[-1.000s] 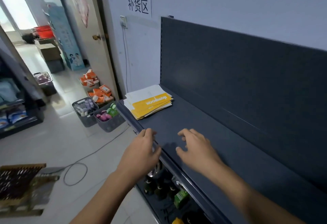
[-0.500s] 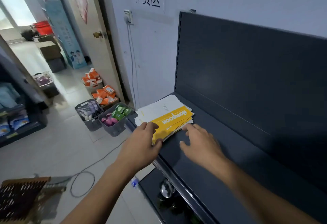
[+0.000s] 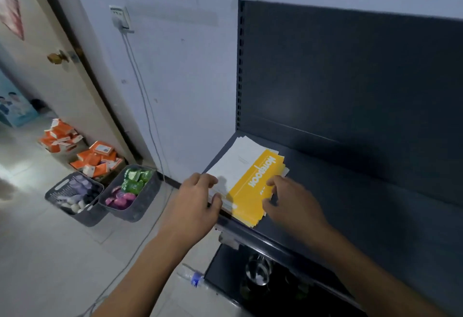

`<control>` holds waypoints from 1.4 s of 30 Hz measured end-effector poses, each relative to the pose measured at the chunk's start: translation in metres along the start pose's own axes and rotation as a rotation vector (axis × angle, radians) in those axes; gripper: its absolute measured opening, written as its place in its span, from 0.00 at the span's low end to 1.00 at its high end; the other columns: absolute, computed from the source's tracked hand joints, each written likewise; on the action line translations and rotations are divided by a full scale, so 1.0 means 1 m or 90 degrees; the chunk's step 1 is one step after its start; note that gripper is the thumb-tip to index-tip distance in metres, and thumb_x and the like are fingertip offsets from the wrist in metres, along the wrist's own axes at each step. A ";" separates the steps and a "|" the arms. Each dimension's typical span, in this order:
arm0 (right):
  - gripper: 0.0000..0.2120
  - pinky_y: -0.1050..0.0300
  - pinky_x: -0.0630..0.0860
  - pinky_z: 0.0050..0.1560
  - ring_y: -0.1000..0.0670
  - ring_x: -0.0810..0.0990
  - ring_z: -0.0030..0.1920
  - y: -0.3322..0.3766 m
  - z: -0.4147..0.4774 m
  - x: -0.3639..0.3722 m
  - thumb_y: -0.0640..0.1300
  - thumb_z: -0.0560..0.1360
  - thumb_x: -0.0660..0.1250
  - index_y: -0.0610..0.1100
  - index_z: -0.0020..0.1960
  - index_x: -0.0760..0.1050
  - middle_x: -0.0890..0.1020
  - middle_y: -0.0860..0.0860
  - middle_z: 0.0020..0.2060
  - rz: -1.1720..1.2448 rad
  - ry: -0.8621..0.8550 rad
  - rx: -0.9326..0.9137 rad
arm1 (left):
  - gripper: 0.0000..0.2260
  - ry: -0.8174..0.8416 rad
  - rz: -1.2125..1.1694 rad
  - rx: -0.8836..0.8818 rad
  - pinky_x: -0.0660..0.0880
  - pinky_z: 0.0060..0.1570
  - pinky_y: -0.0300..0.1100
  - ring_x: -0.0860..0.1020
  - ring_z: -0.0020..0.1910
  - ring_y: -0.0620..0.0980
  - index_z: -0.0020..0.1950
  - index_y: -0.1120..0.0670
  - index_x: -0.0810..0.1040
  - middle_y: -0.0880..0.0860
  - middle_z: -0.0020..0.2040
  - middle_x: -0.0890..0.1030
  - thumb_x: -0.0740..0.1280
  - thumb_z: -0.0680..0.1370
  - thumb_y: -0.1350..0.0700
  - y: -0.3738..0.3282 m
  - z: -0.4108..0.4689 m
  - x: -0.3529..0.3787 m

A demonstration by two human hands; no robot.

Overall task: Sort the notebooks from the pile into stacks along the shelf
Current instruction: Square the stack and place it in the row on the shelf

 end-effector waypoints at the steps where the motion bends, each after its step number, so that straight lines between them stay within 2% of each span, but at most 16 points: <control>1: 0.17 0.49 0.77 0.55 0.48 0.78 0.55 -0.001 0.001 0.000 0.51 0.78 0.64 0.51 0.67 0.71 0.76 0.54 0.59 0.006 -0.009 0.021 | 0.15 0.013 0.001 0.011 0.76 0.55 0.42 0.75 0.59 0.47 0.66 0.51 0.75 0.47 0.59 0.76 0.64 0.80 0.50 0.002 0.007 0.001; 6: 0.17 0.49 0.77 0.54 0.47 0.78 0.57 -0.009 0.022 -0.003 0.52 0.77 0.65 0.50 0.65 0.71 0.76 0.52 0.59 0.024 -0.049 0.100 | 0.16 0.042 0.016 0.037 0.77 0.53 0.47 0.73 0.62 0.49 0.68 0.52 0.74 0.48 0.63 0.74 0.64 0.80 0.51 0.009 0.056 0.009; 9: 0.18 0.50 0.77 0.52 0.48 0.78 0.55 -0.017 0.040 0.000 0.53 0.77 0.65 0.50 0.65 0.70 0.76 0.52 0.57 0.034 -0.050 0.130 | 0.17 0.054 0.040 0.033 0.76 0.51 0.48 0.73 0.61 0.52 0.68 0.53 0.73 0.51 0.63 0.74 0.64 0.80 0.51 0.013 0.087 0.017; 14: 0.17 0.51 0.77 0.49 0.48 0.79 0.53 -0.028 0.059 -0.001 0.52 0.78 0.65 0.49 0.64 0.71 0.76 0.51 0.55 0.062 -0.057 0.169 | 0.21 0.131 0.086 0.023 0.74 0.56 0.48 0.72 0.64 0.54 0.72 0.54 0.68 0.53 0.66 0.72 0.63 0.80 0.50 0.015 0.121 0.036; 19: 0.09 0.53 0.75 0.46 0.50 0.77 0.50 -0.033 0.061 0.008 0.51 0.78 0.63 0.49 0.55 0.72 0.76 0.52 0.51 0.069 -0.057 0.195 | 0.21 0.167 0.086 0.032 0.76 0.52 0.50 0.75 0.60 0.55 0.71 0.53 0.67 0.53 0.64 0.74 0.63 0.80 0.48 0.012 0.142 0.049; 22: 0.08 0.54 0.72 0.45 0.51 0.74 0.47 -0.034 0.061 0.018 0.52 0.79 0.63 0.48 0.52 0.71 0.73 0.52 0.50 0.063 -0.051 0.222 | 0.22 0.185 0.105 0.033 0.76 0.48 0.48 0.78 0.55 0.55 0.69 0.53 0.68 0.53 0.59 0.76 0.64 0.79 0.44 0.014 0.147 0.053; 26: 0.10 0.54 0.73 0.47 0.49 0.78 0.52 -0.030 0.062 0.026 0.51 0.81 0.61 0.46 0.57 0.72 0.74 0.51 0.54 0.073 -0.081 0.248 | 0.21 0.221 0.122 0.037 0.72 0.43 0.45 0.79 0.50 0.54 0.63 0.52 0.70 0.51 0.53 0.77 0.66 0.78 0.40 0.017 0.148 0.059; 29: 0.09 0.56 0.73 0.49 0.50 0.76 0.50 -0.024 0.060 0.029 0.50 0.81 0.60 0.46 0.56 0.71 0.72 0.51 0.52 0.075 -0.112 0.260 | 0.19 0.248 0.120 0.038 0.73 0.42 0.45 0.79 0.47 0.52 0.57 0.51 0.72 0.49 0.48 0.78 0.68 0.76 0.40 0.020 0.150 0.058; 31: 0.09 0.56 0.72 0.50 0.49 0.75 0.53 -0.019 0.059 0.031 0.50 0.81 0.59 0.46 0.55 0.72 0.71 0.50 0.54 0.066 -0.120 0.269 | 0.18 0.285 0.122 0.032 0.73 0.40 0.44 0.78 0.45 0.50 0.55 0.51 0.72 0.48 0.46 0.78 0.70 0.75 0.40 0.024 0.149 0.058; 35: 0.09 0.56 0.74 0.55 0.50 0.71 0.59 -0.007 0.059 0.035 0.50 0.81 0.59 0.46 0.54 0.71 0.70 0.50 0.56 0.081 -0.118 0.294 | 0.19 0.379 0.121 -0.002 0.73 0.41 0.41 0.77 0.47 0.49 0.54 0.51 0.70 0.48 0.48 0.77 0.72 0.74 0.42 0.032 0.149 0.062; 38: 0.08 0.55 0.76 0.56 0.51 0.71 0.59 -0.002 0.059 0.041 0.50 0.81 0.60 0.46 0.54 0.72 0.69 0.51 0.56 0.112 -0.122 0.304 | 0.20 0.444 0.084 -0.049 0.74 0.41 0.41 0.78 0.49 0.49 0.55 0.51 0.68 0.48 0.51 0.77 0.73 0.74 0.44 0.040 0.147 0.066; 42: 0.08 0.54 0.77 0.55 0.52 0.70 0.58 -0.002 0.057 0.046 0.51 0.81 0.60 0.48 0.54 0.72 0.68 0.52 0.56 0.132 -0.113 0.334 | 0.18 0.467 0.036 -0.077 0.78 0.45 0.42 0.78 0.49 0.49 0.57 0.50 0.69 0.47 0.52 0.78 0.72 0.74 0.45 0.046 0.142 0.068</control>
Point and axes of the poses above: each hand's wrist, its own z-axis towards the middle knuckle, its own x-axis out of the palm, y = z × x, the point moved 7 cm from there along z, towards the middle knuckle
